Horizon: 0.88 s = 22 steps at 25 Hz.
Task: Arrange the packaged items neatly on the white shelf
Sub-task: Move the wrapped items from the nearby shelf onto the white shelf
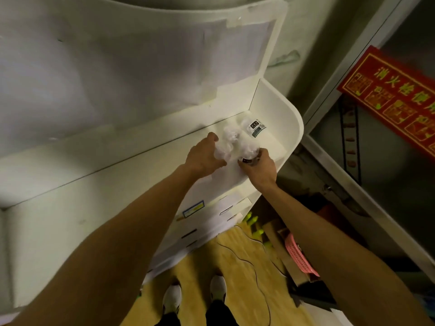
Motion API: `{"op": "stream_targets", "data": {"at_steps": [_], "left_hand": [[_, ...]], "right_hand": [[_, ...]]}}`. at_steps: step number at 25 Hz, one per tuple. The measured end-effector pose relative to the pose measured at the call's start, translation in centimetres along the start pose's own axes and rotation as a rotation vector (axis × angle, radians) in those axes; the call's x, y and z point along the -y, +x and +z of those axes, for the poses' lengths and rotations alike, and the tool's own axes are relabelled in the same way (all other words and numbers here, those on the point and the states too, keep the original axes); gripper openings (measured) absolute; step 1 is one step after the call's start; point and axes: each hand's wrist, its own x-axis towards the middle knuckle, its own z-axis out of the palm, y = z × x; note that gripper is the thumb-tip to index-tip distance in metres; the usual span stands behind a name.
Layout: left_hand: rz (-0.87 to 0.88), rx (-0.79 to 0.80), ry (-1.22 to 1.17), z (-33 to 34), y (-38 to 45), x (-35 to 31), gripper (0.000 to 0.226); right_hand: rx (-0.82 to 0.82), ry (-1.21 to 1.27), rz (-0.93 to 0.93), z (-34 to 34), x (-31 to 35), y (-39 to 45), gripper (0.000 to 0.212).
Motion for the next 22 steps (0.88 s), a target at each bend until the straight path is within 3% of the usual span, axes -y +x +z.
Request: {"op": "stream_targets", "data": {"at_steps": [6, 10, 14, 22], "left_hand": [[-0.074, -0.091, 0.031, 2.1, 1.8, -1.6, 0.074], [-0.055, -0.054, 0.105, 2.0, 0.8, -1.2, 0.109], [0.045, -0.013, 0.433, 0.0, -1.1, 0.4, 0.096], [0.115, -0.092, 0.824, -8.0, -7.6, 3.1, 0.08]], "right_hand": [[0.032, -0.06, -0.107, -0.8, -1.8, 4.7, 0.069], [-0.13, -0.132, -0.389, -1.4, -1.9, 4.5, 0.083], [-0.217, -0.21, -0.577, -1.9, 0.5, 4.1, 0.065], [-0.046, -0.385, -0.853, 0.5, 9.5, 0.8, 0.057]]}}
